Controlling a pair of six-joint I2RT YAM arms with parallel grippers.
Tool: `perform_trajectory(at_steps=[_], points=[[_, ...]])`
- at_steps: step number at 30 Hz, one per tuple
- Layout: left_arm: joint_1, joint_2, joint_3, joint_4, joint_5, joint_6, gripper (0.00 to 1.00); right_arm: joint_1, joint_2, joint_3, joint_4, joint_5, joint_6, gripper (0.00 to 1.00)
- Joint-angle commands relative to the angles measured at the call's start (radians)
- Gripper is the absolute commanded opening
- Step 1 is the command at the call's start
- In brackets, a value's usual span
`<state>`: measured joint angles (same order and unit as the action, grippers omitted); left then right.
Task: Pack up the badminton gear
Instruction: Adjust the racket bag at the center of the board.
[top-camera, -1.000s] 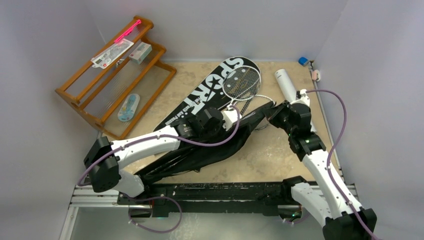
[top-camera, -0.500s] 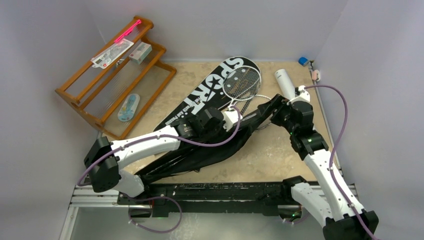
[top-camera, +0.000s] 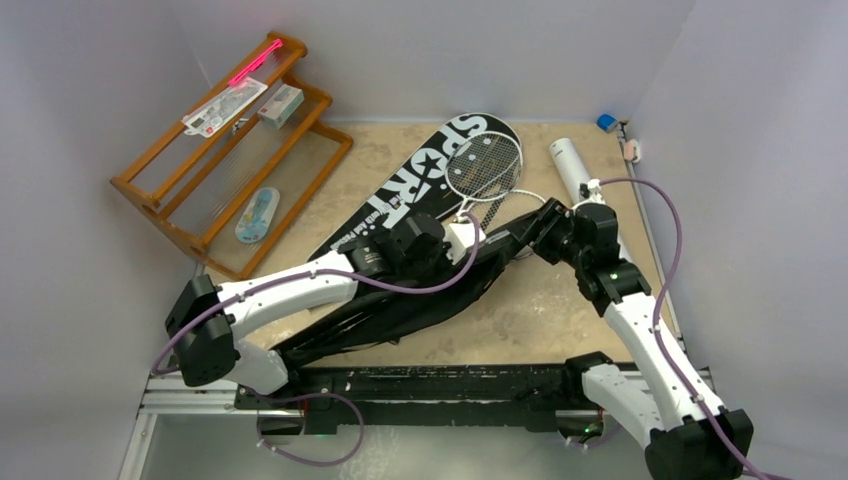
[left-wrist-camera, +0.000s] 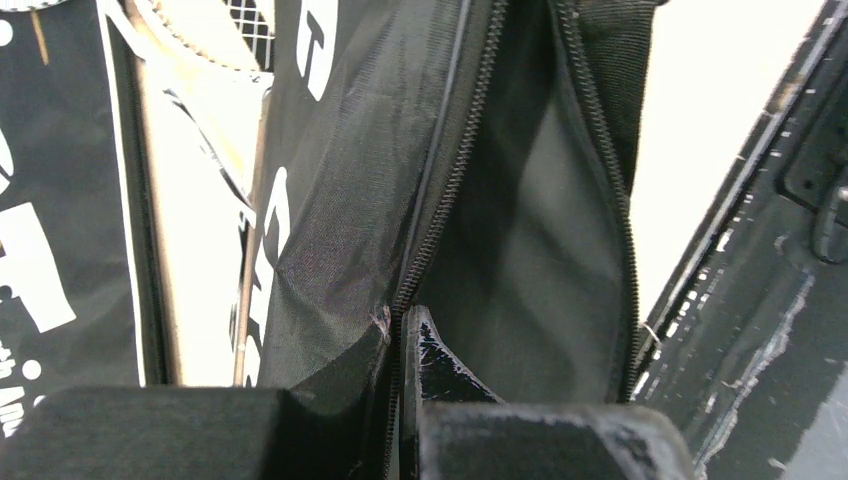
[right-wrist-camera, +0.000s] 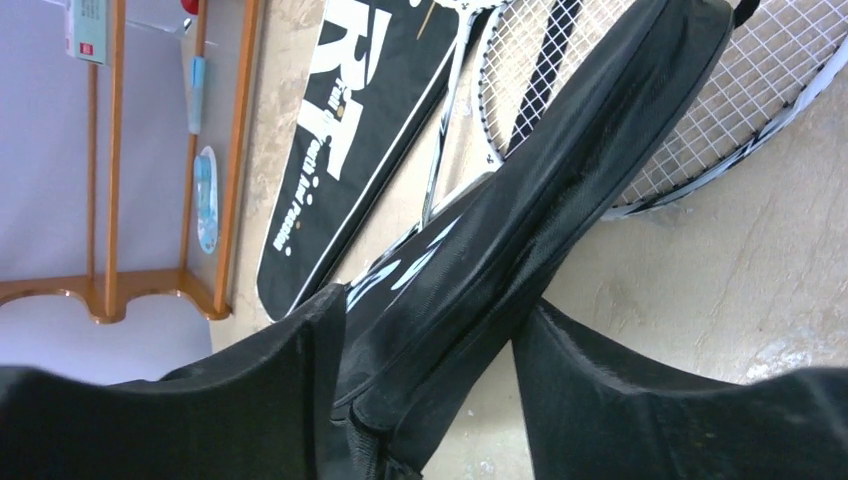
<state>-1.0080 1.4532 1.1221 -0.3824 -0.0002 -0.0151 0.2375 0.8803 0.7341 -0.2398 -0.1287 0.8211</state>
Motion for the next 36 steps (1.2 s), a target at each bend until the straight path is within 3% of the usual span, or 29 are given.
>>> perform_trajectory(at_steps=[1,6,9,10,13,16,17,24,31,36], points=[[0.003,-0.075,0.019,0.058,0.154,-0.005,0.0,0.005,-0.046,0.004,-0.013,-0.031,0.036,0.55],[0.003,-0.119,-0.004,0.096,0.282,-0.002,0.0,0.005,-0.042,0.023,-0.057,0.042,0.038,0.29],[0.003,-0.142,-0.017,0.11,0.304,0.001,0.0,0.005,-0.021,0.039,-0.092,0.082,0.044,0.24],[0.003,-0.146,-0.019,0.108,0.296,0.004,0.06,0.005,-0.017,0.042,-0.1,0.085,0.046,0.23],[0.003,-0.15,-0.018,0.093,0.219,0.009,0.43,0.005,-0.012,0.041,-0.107,0.087,0.051,0.23],[0.003,-0.139,-0.012,0.074,0.073,-0.014,0.67,0.006,-0.018,0.032,-0.098,0.089,0.057,0.22],[0.003,-0.131,-0.008,0.065,0.042,-0.021,0.71,0.005,-0.019,0.03,-0.094,0.089,0.057,0.23],[0.002,0.007,0.074,-0.047,0.103,-0.041,0.8,0.005,-0.018,0.033,-0.099,0.077,0.06,0.23],[0.002,0.003,0.081,-0.047,0.402,-0.034,0.83,0.005,-0.014,0.037,-0.103,0.08,0.06,0.23],[0.002,0.004,0.075,-0.044,0.464,-0.024,0.83,0.005,-0.012,0.037,-0.103,0.082,0.06,0.23]])
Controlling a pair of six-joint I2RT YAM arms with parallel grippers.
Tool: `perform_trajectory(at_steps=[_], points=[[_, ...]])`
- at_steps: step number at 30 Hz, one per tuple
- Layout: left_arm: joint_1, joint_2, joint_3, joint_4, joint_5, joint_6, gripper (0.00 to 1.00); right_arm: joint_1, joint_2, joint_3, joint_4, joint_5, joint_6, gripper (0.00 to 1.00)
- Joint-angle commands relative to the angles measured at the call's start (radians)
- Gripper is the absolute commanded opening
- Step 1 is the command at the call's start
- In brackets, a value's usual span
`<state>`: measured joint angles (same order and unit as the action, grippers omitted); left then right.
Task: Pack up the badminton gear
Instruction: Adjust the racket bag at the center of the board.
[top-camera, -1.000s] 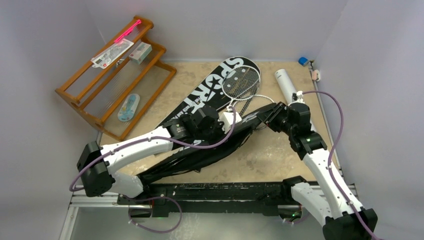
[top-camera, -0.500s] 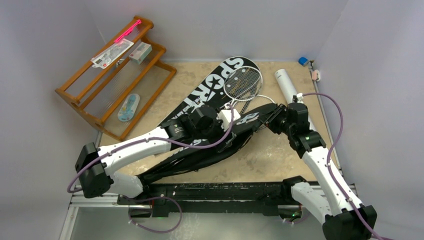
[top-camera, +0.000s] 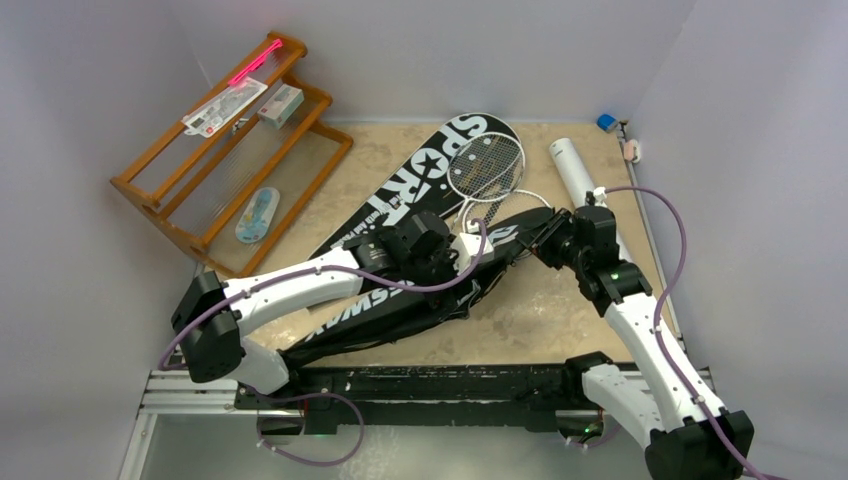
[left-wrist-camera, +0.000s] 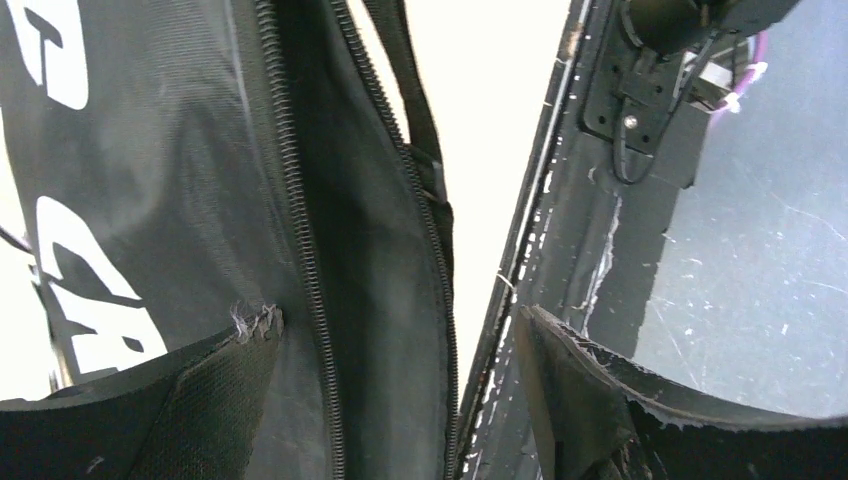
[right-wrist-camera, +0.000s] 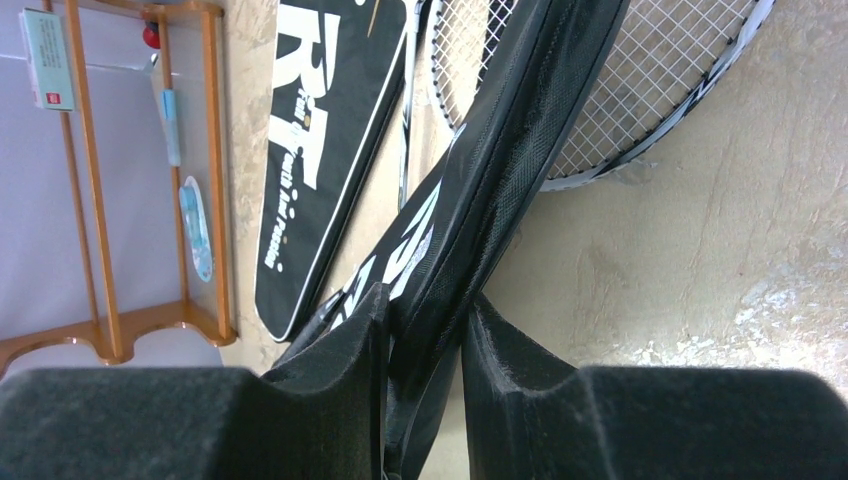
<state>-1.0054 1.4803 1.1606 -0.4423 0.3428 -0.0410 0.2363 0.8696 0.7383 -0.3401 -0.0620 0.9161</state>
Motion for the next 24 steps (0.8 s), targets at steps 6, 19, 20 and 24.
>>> perform_trajectory(at_steps=[6,19,20,24], points=[[-0.006,0.024,0.057,-0.024,-0.018,0.0,0.8,0.006,0.008,0.042,0.004,0.008,-0.029,0.23],[-0.091,0.005,0.031,0.001,-0.312,0.016,0.82,0.006,0.02,0.06,-0.005,0.021,-0.025,0.24],[-0.093,0.0,0.027,0.011,-0.309,0.014,0.85,0.006,0.02,0.061,-0.006,0.022,-0.024,0.24],[-0.109,0.01,0.021,0.025,-0.335,0.007,0.87,0.006,0.02,0.064,-0.005,0.019,-0.021,0.24]])
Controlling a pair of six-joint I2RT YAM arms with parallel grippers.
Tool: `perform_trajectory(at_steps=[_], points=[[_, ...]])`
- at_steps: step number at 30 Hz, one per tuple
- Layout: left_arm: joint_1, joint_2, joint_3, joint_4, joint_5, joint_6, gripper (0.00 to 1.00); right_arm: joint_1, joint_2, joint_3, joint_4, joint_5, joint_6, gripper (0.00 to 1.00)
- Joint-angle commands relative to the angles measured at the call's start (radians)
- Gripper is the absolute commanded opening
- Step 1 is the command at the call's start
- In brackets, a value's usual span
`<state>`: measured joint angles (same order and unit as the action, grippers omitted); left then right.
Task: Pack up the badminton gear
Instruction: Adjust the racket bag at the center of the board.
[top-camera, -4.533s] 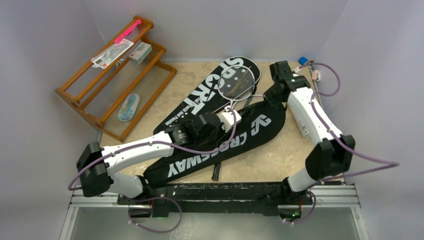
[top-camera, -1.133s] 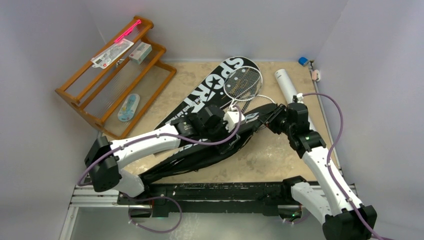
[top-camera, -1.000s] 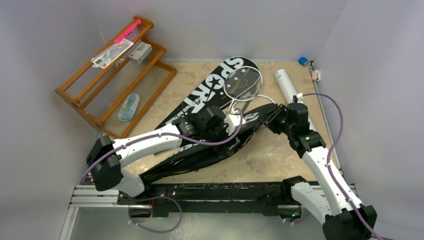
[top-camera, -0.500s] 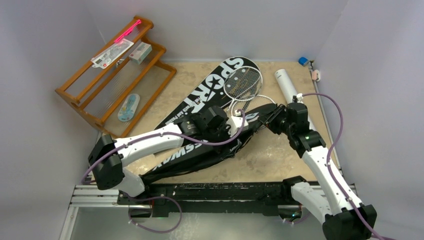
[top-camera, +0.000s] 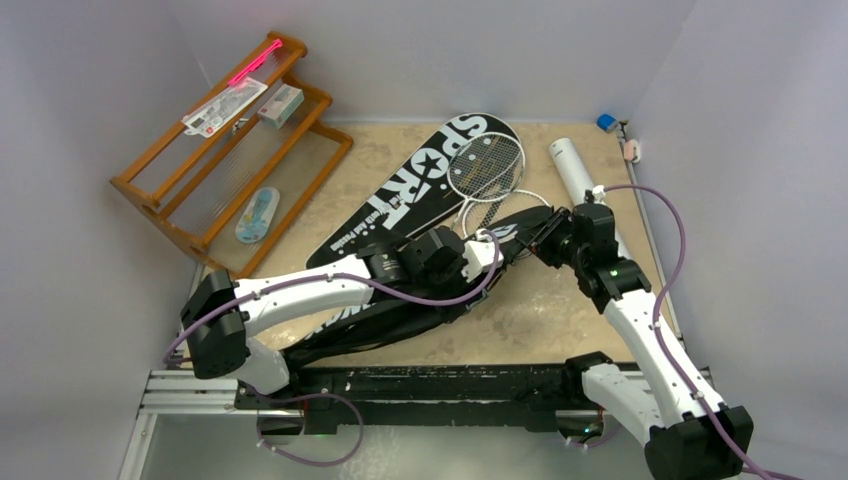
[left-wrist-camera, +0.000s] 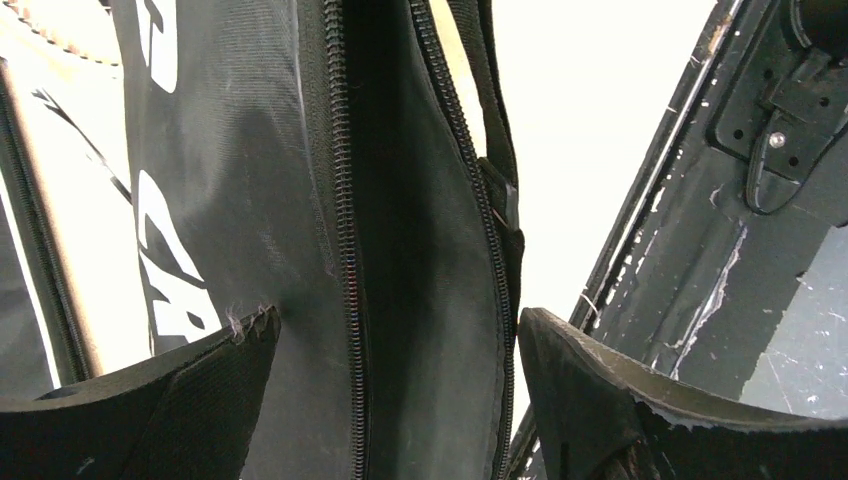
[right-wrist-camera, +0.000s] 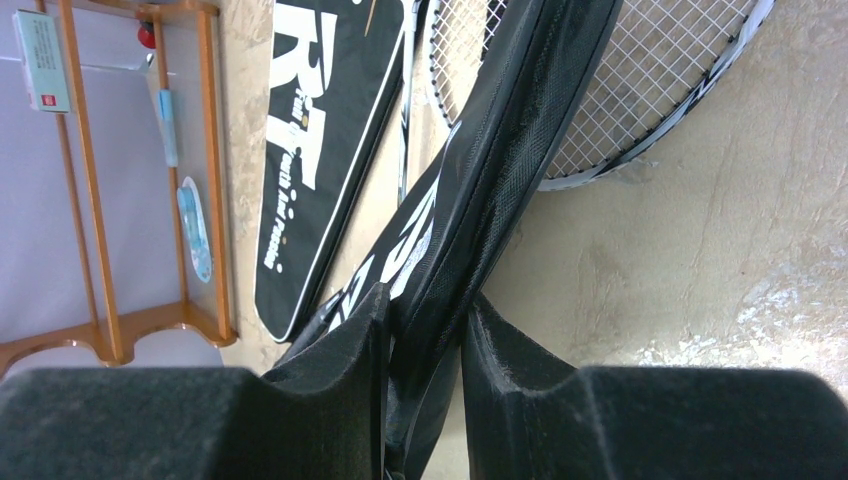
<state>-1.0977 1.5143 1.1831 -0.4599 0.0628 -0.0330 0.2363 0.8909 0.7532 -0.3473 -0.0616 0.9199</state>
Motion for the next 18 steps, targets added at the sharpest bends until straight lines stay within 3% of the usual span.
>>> perform_trajectory(at_steps=[1,9,18], points=[[-0.024,-0.017,-0.001,0.042,-0.072,-0.003,0.87,0.006,0.0,0.05,0.003,0.019,-0.023,0.24],[-0.071,-0.007,-0.023,0.161,-0.262,-0.054,0.88,0.006,0.0,0.05,0.006,0.016,-0.018,0.24],[-0.096,0.107,0.086,0.207,-0.334,-0.089,0.9,0.006,-0.003,0.049,0.008,0.016,-0.014,0.24]])
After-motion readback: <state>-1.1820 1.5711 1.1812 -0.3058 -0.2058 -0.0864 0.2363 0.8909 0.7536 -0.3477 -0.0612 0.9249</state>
